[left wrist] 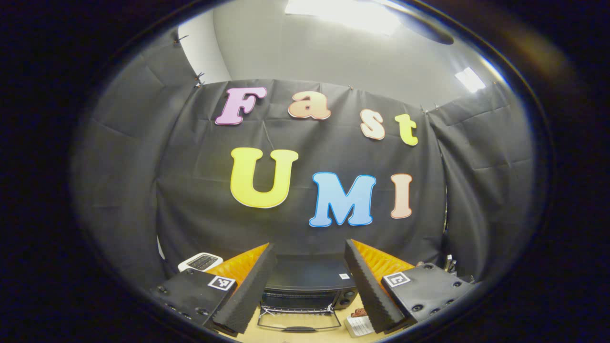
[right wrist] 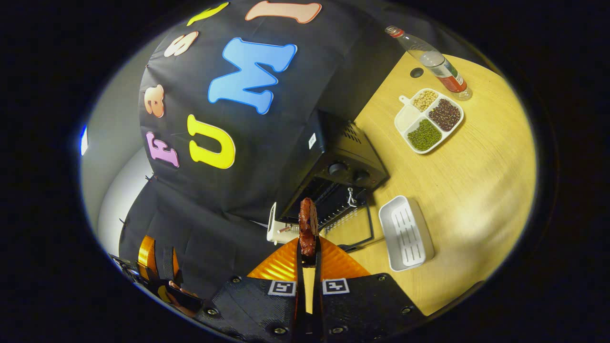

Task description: Open the electric oven with the left hand, put the food in, and close the electric oven.

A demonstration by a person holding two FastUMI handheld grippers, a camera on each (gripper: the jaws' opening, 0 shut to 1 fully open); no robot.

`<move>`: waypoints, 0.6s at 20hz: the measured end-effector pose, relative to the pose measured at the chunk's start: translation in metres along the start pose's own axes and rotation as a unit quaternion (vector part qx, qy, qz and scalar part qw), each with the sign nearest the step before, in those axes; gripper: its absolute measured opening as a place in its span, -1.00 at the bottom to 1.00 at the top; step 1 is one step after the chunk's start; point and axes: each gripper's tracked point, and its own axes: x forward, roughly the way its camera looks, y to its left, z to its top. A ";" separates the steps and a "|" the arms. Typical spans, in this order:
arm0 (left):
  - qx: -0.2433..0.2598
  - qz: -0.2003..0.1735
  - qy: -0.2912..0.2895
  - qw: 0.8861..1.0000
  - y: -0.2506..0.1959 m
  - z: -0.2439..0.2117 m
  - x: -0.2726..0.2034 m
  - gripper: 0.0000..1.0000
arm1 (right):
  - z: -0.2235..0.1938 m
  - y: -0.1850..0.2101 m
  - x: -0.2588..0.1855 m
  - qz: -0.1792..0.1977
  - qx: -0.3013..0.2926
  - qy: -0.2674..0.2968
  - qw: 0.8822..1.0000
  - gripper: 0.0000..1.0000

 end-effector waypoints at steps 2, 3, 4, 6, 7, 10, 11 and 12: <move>-0.001 -0.003 -0.005 1.000 0.015 0.012 -0.004 1.00 | -0.004 0.015 0.012 0.008 0.002 -0.008 1.000 -0.89; -0.002 -0.004 -0.004 1.000 0.022 0.013 -0.004 0.97 | -0.006 0.021 0.020 0.011 0.001 -0.011 1.000 -0.88; -0.003 -0.004 -0.001 1.000 0.029 0.012 -0.007 0.94 | -0.009 0.025 0.028 0.012 0.003 -0.012 1.000 -0.88; 0.001 -0.005 0.011 1.000 0.046 0.007 -0.012 0.94 | -0.015 0.031 0.051 0.005 0.013 -0.021 1.000 -0.88; 0.006 -0.005 0.017 1.000 0.054 0.004 -0.016 0.94 | -0.016 0.034 0.064 0.001 0.020 -0.028 0.999 -0.88; 0.020 -0.003 0.022 1.000 0.077 0.007 -0.023 0.94 | -0.020 0.032 0.101 -0.020 0.035 -0.045 0.998 -0.88; 0.023 -0.001 0.021 0.999 0.085 0.008 -0.025 0.89 | -0.019 0.028 0.115 -0.029 0.042 -0.053 0.997 -0.88; 0.025 0.003 0.023 0.999 0.093 0.008 -0.026 0.83 | -0.021 0.026 0.131 -0.033 0.051 -0.057 0.997 -0.88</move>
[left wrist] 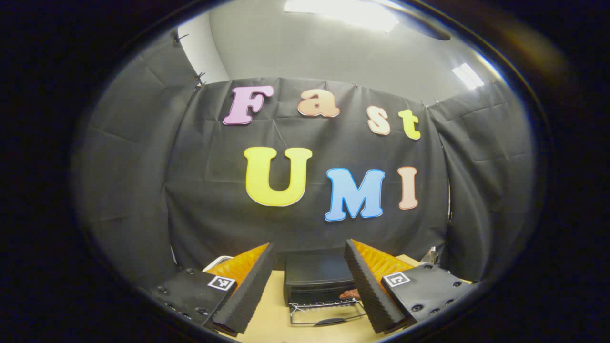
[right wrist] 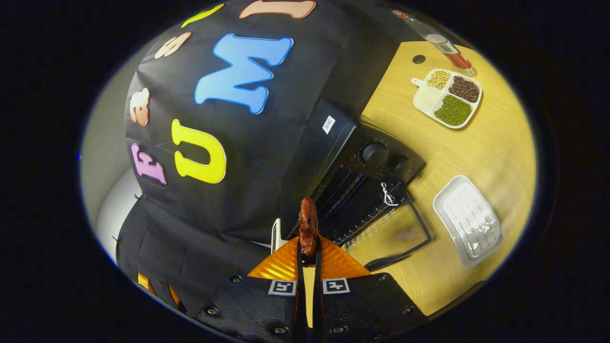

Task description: Open the electric oven with the left hand, put the food in, and close the electric oven.

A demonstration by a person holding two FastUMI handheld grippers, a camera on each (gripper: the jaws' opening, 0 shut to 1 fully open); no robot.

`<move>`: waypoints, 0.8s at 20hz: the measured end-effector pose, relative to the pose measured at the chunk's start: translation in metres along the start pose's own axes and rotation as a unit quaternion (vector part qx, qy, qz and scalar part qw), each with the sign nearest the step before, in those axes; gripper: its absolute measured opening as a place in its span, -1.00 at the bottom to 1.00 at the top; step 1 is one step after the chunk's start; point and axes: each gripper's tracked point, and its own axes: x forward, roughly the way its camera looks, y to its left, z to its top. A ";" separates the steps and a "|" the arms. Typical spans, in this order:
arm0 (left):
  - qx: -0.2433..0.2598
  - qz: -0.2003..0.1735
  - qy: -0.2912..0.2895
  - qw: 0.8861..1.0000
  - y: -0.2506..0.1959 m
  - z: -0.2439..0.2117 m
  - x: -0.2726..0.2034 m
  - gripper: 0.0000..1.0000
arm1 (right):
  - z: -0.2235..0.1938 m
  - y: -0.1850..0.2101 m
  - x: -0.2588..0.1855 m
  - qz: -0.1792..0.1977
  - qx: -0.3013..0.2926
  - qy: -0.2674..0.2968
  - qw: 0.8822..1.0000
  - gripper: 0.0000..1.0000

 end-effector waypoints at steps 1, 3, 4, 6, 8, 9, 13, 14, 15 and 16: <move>0.001 0.006 0.003 1.000 0.009 -0.003 -0.001 0.85 | -0.003 -0.002 0.013 -0.002 0.010 0.000 1.000 -0.88; -0.004 0.019 0.013 1.000 0.024 -0.008 -0.004 0.89 | -0.009 -0.012 0.039 -0.013 0.020 0.000 1.000 -0.88; -0.009 0.023 0.017 1.000 0.030 -0.010 -0.005 0.92 | -0.010 -0.018 0.052 -0.022 0.022 -0.003 1.000 -0.88; -0.012 0.035 0.024 0.999 0.044 -0.015 -0.007 0.96 | -0.010 -0.026 0.071 -0.037 0.027 -0.013 0.999 -0.88; -0.012 0.045 0.029 0.998 0.057 -0.018 -0.008 1.00 | -0.009 -0.034 0.090 -0.045 0.038 -0.023 0.998 -0.88; -0.009 0.050 0.033 0.998 0.064 -0.022 -0.009 1.00 | -0.007 -0.037 0.098 -0.049 0.045 -0.028 0.997 -0.88; -0.005 0.064 0.048 0.997 0.088 -0.028 -0.007 1.00 | 0.000 -0.047 0.131 -0.056 0.065 -0.049 0.995 -0.88; -0.005 0.067 0.049 0.997 0.092 -0.029 -0.007 1.00 | 0.001 -0.048 0.137 -0.053 0.072 -0.054 0.995 -0.87; -0.005 0.070 0.052 0.996 0.095 -0.032 -0.006 1.00 | 0.002 -0.048 0.145 -0.054 0.080 -0.061 0.993 -0.87; -0.006 0.071 0.056 0.996 0.099 -0.033 -0.005 1.00 | 0.004 -0.050 0.151 -0.051 0.086 -0.071 0.992 -0.87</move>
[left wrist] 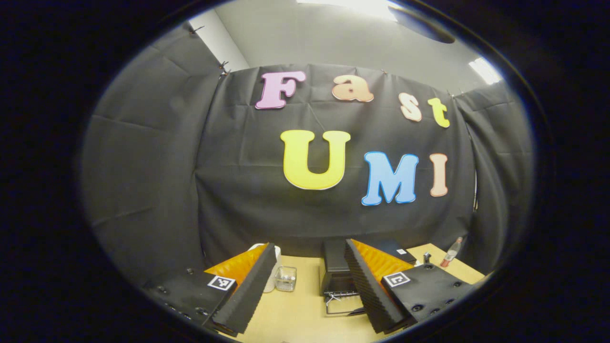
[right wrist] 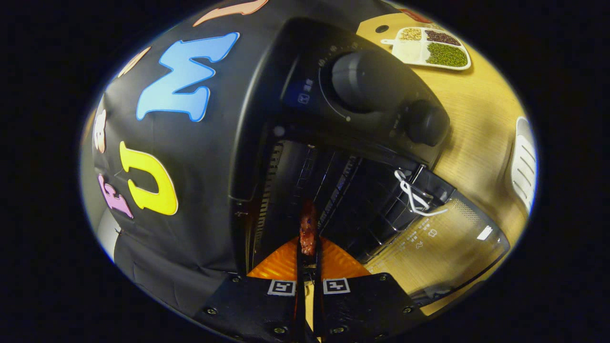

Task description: Open the electric oven with the left hand, put the food in, and close the electric oven.

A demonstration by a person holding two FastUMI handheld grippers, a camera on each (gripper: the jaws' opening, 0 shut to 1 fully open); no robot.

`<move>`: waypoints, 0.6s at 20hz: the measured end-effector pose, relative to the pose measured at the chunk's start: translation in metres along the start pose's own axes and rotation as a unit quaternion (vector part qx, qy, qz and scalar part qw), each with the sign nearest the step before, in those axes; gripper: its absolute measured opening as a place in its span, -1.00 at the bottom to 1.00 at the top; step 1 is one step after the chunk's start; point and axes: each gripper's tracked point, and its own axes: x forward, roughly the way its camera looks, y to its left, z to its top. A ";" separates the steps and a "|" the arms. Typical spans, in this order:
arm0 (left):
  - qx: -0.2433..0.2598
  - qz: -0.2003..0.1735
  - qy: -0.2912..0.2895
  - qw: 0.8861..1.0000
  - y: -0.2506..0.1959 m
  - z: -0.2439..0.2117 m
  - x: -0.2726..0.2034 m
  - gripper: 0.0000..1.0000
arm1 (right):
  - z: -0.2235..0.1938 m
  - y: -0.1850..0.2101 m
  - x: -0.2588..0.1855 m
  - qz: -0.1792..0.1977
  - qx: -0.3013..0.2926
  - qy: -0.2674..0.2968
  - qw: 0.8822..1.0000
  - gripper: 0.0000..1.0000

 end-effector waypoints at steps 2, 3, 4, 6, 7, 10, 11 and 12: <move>0.000 0.002 0.005 1.000 0.005 -0.004 0.003 1.00 | 0.006 -0.001 0.010 -0.008 0.019 -0.021 1.000 -0.81; 0.001 0.001 0.007 1.000 0.007 -0.007 0.006 1.00 | 0.008 -0.003 0.016 -0.011 0.030 -0.030 0.999 -0.81; 0.001 0.001 0.009 1.000 0.008 -0.008 0.007 0.94 | 0.011 -0.003 0.020 -0.018 0.040 -0.037 0.998 -0.78; 0.000 0.001 0.010 1.000 0.011 -0.009 0.011 1.00 | 0.013 -0.014 0.028 -0.052 0.055 -0.041 0.996 -0.70; -0.002 0.000 0.009 1.000 0.013 -0.009 0.013 0.94 | 0.013 -0.018 0.030 -0.064 0.057 -0.040 0.995 -0.65; -0.010 -0.006 0.008 1.000 0.012 -0.009 0.020 1.00 | 0.013 -0.015 0.027 -0.085 0.031 -0.037 0.995 -0.46; -0.011 -0.009 0.008 1.000 0.010 -0.011 0.022 1.00 | 0.016 -0.016 0.021 -0.093 0.014 -0.037 0.995 -0.19; -0.012 -0.011 0.007 1.000 0.009 -0.009 0.025 0.94 | 0.014 -0.021 0.021 -0.101 0.005 -0.034 0.994 -0.37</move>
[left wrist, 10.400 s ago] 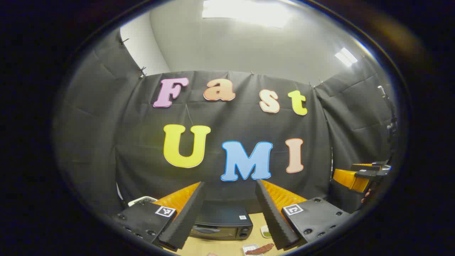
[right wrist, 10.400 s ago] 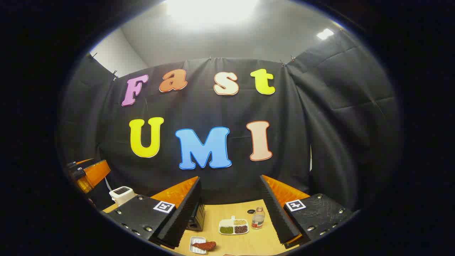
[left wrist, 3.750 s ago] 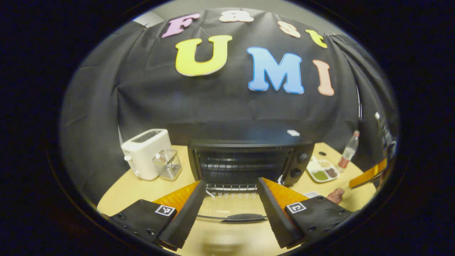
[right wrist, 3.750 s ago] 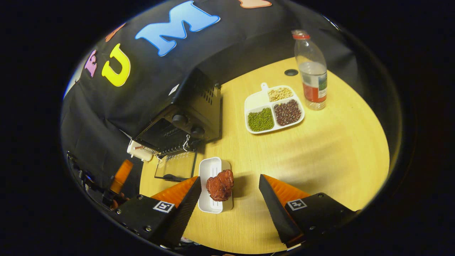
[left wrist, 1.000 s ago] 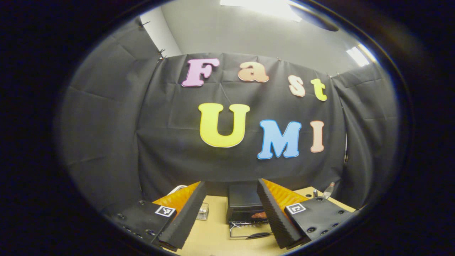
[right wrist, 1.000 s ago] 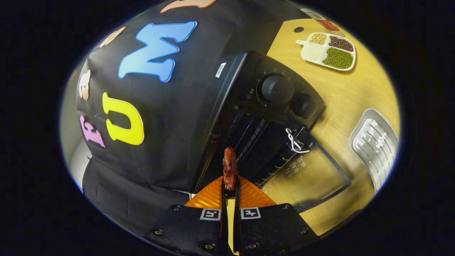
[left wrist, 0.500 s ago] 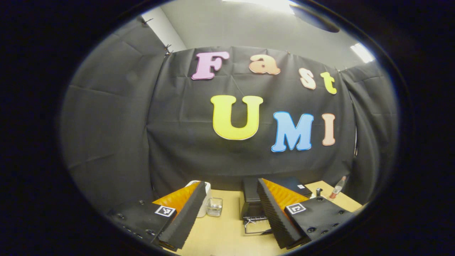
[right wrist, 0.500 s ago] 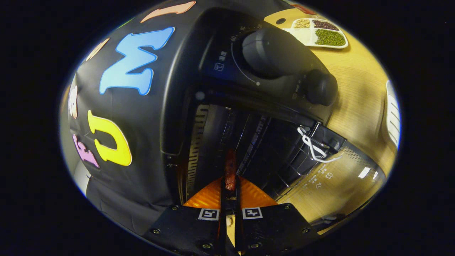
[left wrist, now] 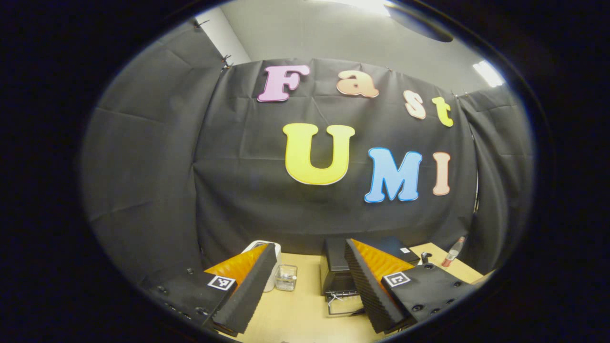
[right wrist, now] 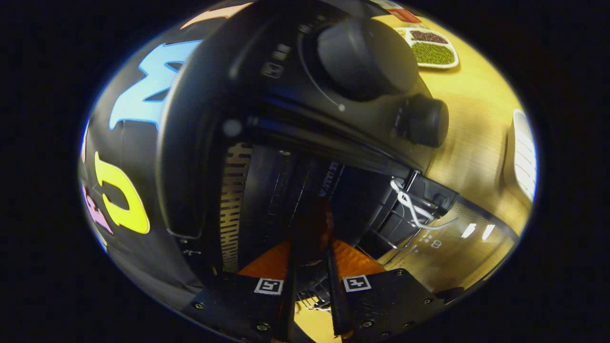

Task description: Open the electric oven with the left hand, put the food in, and close the electric oven.

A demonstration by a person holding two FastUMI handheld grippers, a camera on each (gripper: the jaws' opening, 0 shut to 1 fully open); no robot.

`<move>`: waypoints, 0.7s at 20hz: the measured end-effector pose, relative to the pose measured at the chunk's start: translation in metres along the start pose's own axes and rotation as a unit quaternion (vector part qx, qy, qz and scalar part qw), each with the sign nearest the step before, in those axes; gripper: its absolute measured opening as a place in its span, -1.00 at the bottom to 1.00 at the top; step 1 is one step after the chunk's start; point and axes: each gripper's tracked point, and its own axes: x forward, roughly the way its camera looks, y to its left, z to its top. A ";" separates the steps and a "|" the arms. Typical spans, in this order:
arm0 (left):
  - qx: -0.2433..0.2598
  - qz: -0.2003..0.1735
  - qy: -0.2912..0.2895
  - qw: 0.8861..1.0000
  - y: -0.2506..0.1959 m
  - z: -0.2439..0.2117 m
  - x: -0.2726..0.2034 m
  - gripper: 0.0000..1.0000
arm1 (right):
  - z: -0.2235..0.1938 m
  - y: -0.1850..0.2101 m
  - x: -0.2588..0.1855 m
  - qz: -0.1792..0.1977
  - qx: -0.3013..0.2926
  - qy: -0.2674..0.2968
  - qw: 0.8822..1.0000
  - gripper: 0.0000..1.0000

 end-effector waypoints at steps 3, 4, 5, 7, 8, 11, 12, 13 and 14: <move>-0.008 -0.013 -0.002 1.000 -0.011 -0.003 0.010 1.00 | -0.003 0.002 -0.017 -0.001 -0.022 0.013 1.000 -0.19; -0.010 -0.019 -0.002 1.000 -0.015 -0.003 0.012 0.82 | -0.004 0.001 -0.024 -0.004 -0.048 0.014 0.999 0.19; -0.010 -0.024 -0.002 1.000 -0.020 -0.003 0.015 0.82 | -0.005 0.001 -0.029 -0.009 -0.078 0.015 0.997 0.27; -0.010 -0.035 -0.004 0.999 -0.031 -0.003 0.019 0.82 | 0.003 0.002 -0.047 -0.008 -0.133 0.009 0.991 0.45; -0.012 -0.040 -0.003 0.999 -0.037 -0.002 0.020 1.00 | 0.004 0.002 -0.049 -0.008 -0.152 0.004 0.988 0.77; -0.015 -0.058 -0.006 0.998 -0.056 -0.002 0.025 1.00 | 0.012 0.005 -0.067 -0.004 -0.175 0.002 0.985 0.77; -0.015 -0.063 -0.008 0.998 -0.063 0.000 0.027 1.00 | 0.018 0.005 -0.076 -0.004 -0.193 -0.002 0.981 0.77; -0.015 -0.068 -0.009 0.998 -0.071 0.001 0.030 1.00 | 0.025 0.003 -0.087 -0.007 -0.221 -0.011 0.975 0.77; -0.014 -0.073 -0.010 0.997 -0.077 0.002 0.032 0.97 | 0.034 0.001 -0.100 -0.015 -0.252 -0.025 0.967 0.77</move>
